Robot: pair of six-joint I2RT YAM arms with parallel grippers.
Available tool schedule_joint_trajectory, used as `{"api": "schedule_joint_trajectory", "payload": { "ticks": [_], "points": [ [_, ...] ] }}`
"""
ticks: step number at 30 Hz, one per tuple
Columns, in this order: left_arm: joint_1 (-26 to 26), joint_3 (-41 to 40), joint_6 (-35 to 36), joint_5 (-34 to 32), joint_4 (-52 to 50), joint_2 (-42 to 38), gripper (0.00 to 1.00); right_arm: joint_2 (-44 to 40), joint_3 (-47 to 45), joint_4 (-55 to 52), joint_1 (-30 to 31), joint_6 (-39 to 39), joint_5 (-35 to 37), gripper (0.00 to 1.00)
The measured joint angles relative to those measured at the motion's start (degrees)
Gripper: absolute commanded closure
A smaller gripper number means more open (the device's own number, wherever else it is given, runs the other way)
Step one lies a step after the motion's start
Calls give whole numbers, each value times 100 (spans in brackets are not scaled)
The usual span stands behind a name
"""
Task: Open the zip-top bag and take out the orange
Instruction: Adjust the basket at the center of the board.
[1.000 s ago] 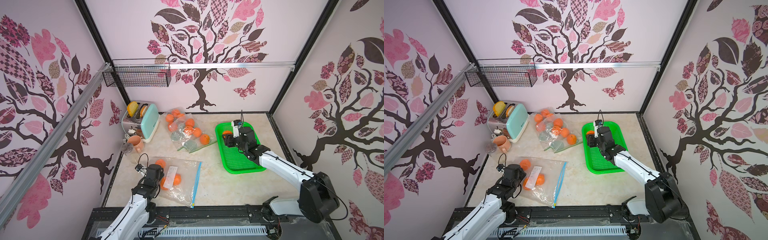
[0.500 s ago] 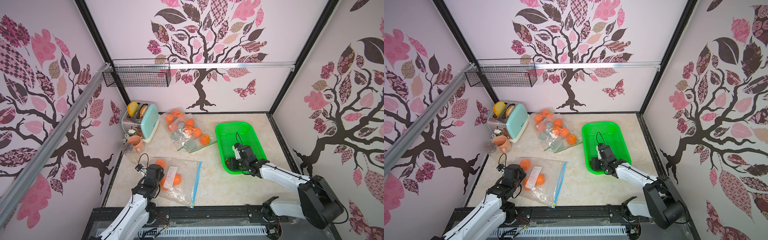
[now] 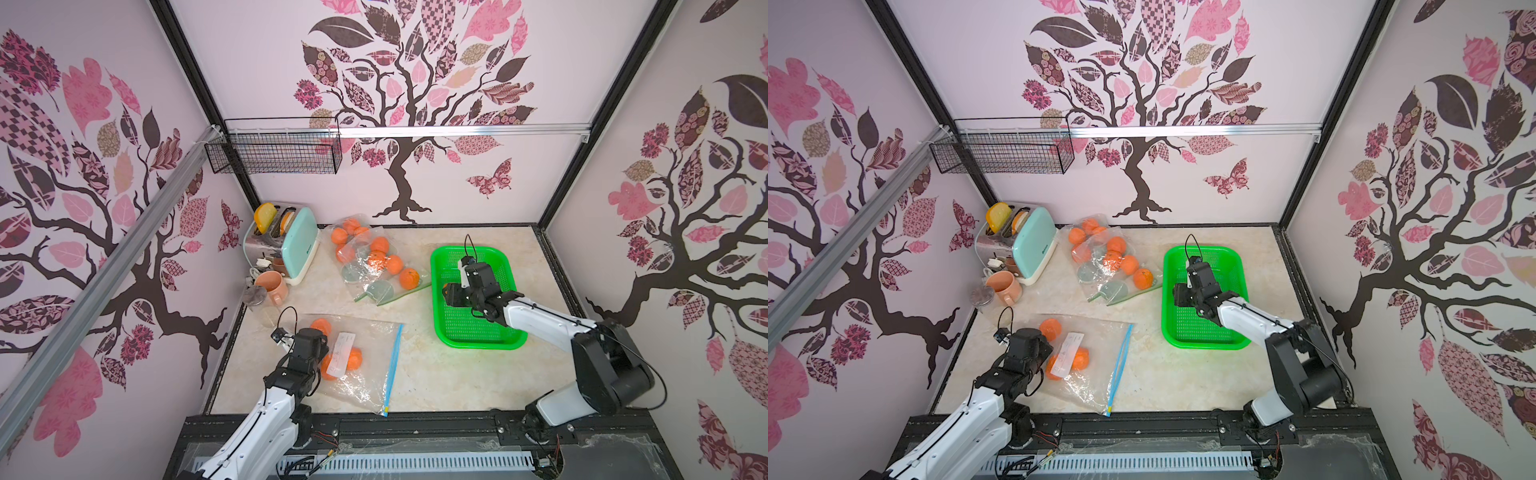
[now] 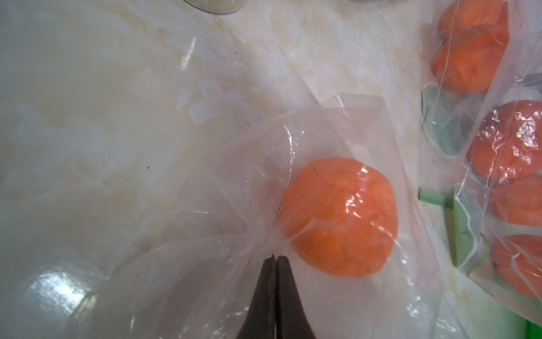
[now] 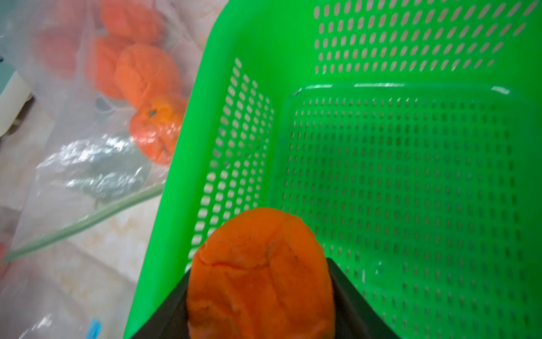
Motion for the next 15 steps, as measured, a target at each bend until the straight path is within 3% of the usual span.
{"api": "schedule_joint_trajectory", "payload": {
  "ticks": [7,15],
  "points": [
    [4,0,4,11,2,15,100,1423,1250,149,-103,-9,538,36],
    [4,0,13,13,13,48,100,2124,1499,387,-229,55,671,35]
  ]
}}
